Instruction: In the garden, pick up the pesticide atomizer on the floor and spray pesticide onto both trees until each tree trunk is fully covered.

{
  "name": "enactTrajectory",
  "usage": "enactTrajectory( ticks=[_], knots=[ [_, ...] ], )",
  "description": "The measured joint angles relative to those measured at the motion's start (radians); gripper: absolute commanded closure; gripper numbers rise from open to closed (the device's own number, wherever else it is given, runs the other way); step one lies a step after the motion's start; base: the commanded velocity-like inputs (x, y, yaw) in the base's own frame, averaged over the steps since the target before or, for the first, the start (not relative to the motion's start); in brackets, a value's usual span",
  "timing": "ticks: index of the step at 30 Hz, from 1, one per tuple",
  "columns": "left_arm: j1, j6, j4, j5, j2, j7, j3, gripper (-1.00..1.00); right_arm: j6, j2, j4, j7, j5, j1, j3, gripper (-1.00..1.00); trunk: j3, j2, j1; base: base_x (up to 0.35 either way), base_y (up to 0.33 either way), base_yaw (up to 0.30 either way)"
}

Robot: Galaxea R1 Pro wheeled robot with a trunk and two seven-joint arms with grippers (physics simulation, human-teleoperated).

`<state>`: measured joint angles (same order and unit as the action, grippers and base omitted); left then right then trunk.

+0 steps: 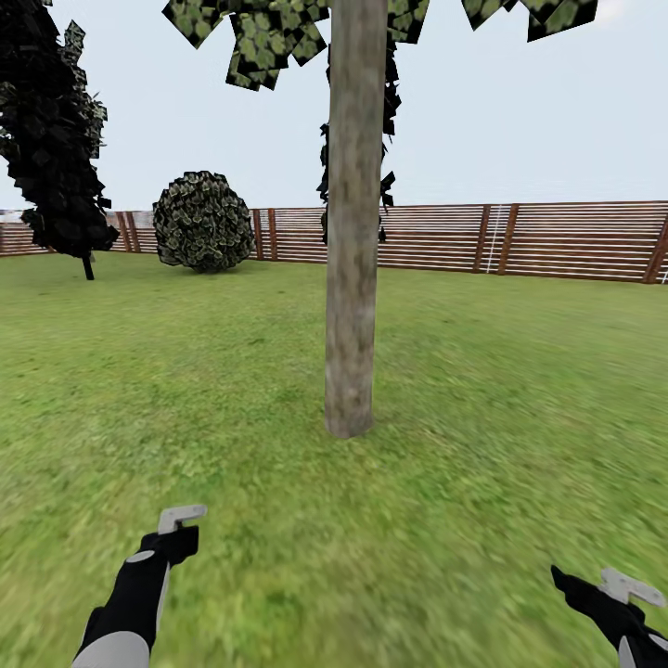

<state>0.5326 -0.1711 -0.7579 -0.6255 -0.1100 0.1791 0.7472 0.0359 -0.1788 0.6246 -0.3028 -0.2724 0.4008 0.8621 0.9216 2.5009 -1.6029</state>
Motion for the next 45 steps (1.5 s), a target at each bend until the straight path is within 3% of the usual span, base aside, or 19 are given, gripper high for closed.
enactTrajectory(
  ticks=[8,25,31,34,39,40,42,45],
  knots=[
    [0.000,-0.003,0.000,0.011,0.002,-0.002,-0.002,1.00,0.000,0.000,0.001,0.000,0.001,0.000,0.001,-1.00,0.000,0.000,0.001,0.185,0.000,-0.022],
    [0.000,-0.011,0.004,0.010,0.000,-0.002,-0.011,1.00,0.000,-0.001,0.003,0.000,0.003,0.001,0.002,-1.00,0.007,0.000,0.001,0.326,0.000,-0.202],
    [0.000,-0.013,0.006,0.012,0.000,-0.002,-0.119,1.00,0.000,-0.001,0.002,0.000,0.003,0.001,0.001,-1.00,0.016,0.000,0.001,0.329,0.000,-0.004],
    [0.000,-0.017,0.021,0.011,0.002,-0.003,-0.143,1.00,0.000,-0.001,0.002,0.000,0.002,0.000,0.001,-1.00,0.021,0.000,0.001,0.329,0.000,0.000],
    [0.000,-0.172,0.034,0.009,0.003,0.000,-0.166,1.00,0.011,-0.001,0.013,0.000,0.002,0.001,-0.001,-1.00,0.024,0.000,0.001,0.307,0.000,0.000],
    [0.000,-0.199,0.034,0.010,0.003,0.007,-0.181,1.00,0.012,-0.001,0.016,0.000,0.002,0.001,-0.002,-1.00,0.025,0.000,0.000,0.121,0.000,0.000],
    [0.001,-0.250,0.035,0.014,0.005,0.050,-0.253,1.00,0.023,0.000,0.024,-0.001,0.002,0.001,-0.010,-1.00,0.025,0.000,0.000,0.056,0.000,0.000],
    [0.003,-0.326,0.033,0.010,0.006,0.086,-0.296,1.00,0.086,-0.001,0.026,-0.001,0.005,0.001,-0.015,-1.00,0.025,0.000,0.000,0.025,0.000,0.000]
  ],
)
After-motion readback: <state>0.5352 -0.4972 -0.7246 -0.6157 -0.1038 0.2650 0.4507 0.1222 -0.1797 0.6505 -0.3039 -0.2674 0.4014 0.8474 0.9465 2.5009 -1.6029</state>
